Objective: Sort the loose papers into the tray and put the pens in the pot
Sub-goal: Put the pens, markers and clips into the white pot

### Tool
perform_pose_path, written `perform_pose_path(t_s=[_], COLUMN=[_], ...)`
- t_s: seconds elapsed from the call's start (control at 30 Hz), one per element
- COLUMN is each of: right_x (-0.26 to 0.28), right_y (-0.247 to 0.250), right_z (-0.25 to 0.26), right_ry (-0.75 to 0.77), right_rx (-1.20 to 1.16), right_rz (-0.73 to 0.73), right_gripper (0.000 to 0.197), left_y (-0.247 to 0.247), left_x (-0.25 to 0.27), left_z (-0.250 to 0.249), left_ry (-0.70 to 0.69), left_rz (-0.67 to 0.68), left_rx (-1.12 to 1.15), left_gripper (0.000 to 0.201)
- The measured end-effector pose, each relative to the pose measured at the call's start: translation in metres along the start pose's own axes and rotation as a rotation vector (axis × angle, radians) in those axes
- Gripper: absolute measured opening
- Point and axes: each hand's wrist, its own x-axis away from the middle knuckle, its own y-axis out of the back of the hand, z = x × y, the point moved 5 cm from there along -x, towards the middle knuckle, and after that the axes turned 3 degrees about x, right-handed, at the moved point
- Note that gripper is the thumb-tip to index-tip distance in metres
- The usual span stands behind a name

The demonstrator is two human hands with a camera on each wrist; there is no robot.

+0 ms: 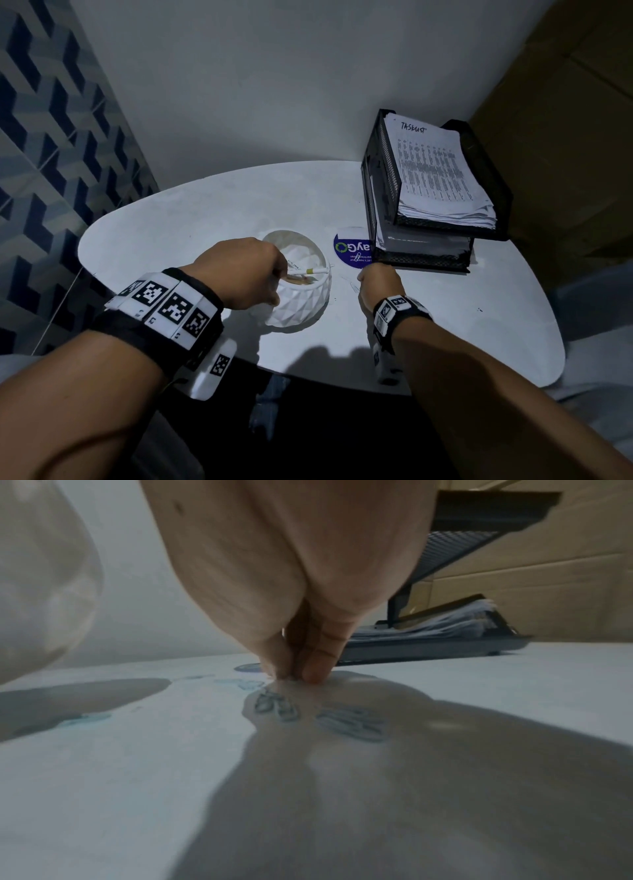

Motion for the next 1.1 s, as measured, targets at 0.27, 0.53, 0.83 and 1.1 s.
perform_pose_path(t_s=[0.27,0.53,0.83,1.1], right_x=[0.035,0.062,0.057,-0.002], right_y=[0.04,0.08,0.072,0.032], right_z=[-0.017,0.059,0.054,-0.009], right_ry=[-0.204,0.205,0.087,-0.094], right_rx=[-0.865,-0.959,-1.137,-0.47], right_rz=[-0.209,-0.074,-0.237,0.019], right_gripper=[0.012,0.019,0.029,0.039], left_y=[-0.003,-0.01,-0.003,0.007], left_x=[0.001,0.004,0.003,-0.001], left_z=[-0.011,-0.024,-0.015,-0.005], left_ry=[-0.025,-0.06,-0.054,-0.027], left_rz=[0.015,0.027,-0.012,-0.038], left_rx=[-0.026,-0.055,-0.04,-0.013], left_gripper=[0.036,0.032,0.03,0.032])
